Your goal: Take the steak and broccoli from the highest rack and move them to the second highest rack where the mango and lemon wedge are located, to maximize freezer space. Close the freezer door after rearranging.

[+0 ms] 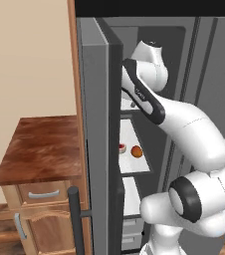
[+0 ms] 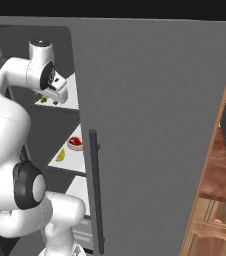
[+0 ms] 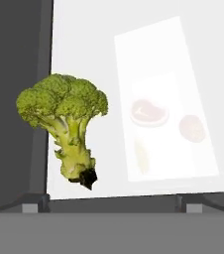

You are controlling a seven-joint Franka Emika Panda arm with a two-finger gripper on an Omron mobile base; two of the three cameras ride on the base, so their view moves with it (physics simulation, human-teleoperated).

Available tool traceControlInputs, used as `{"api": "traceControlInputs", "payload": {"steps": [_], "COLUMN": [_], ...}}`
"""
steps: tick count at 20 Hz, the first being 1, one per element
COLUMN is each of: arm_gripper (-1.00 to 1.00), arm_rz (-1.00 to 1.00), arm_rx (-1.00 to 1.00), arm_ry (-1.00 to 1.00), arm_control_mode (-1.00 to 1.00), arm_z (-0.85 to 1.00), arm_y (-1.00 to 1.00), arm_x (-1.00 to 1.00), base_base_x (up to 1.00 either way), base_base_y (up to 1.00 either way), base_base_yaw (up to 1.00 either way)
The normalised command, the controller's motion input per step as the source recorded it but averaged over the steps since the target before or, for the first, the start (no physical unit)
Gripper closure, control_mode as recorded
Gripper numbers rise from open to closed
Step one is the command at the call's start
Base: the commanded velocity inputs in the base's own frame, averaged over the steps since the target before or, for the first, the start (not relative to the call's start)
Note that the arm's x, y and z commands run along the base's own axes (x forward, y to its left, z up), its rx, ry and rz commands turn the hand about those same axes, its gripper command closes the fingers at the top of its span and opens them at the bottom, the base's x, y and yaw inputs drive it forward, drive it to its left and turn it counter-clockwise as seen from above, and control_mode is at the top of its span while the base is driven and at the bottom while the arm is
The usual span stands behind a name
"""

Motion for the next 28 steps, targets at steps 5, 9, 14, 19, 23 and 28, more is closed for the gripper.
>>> {"api": "traceControlInputs", "payload": {"steps": [5,9,14,19,23,28], "arm_gripper": [-1.0,-1.0,-1.0,-1.0,-1.0,-1.0], "arm_rz": [0.0,0.0,0.0,0.0,0.0,0.0], "arm_rx": [0.0,0.0,-0.02,-0.1,-0.13,-0.02], "arm_ry": [0.02,0.08,0.06,0.0,-0.05,-0.35], "arm_control_mode": [-1.0,-1.0,-1.0,-1.0,-1.0,-1.0], "arm_z": [-0.06,-0.16,-0.26,-0.33,-0.28,-0.04], "arm_y": [0.14,0.16,0.08,0.01,-0.19,-0.5], "arm_x": [0.45,0.36,0.32,0.35,0.13,-0.16], "base_base_x": [0.0,0.0,0.0,0.0,0.0,0.0], "base_base_y": [0.0,0.0,0.0,0.0,0.0,0.0], "base_base_yaw": [0.0,0.0,0.0,0.0,0.0,0.0]}}
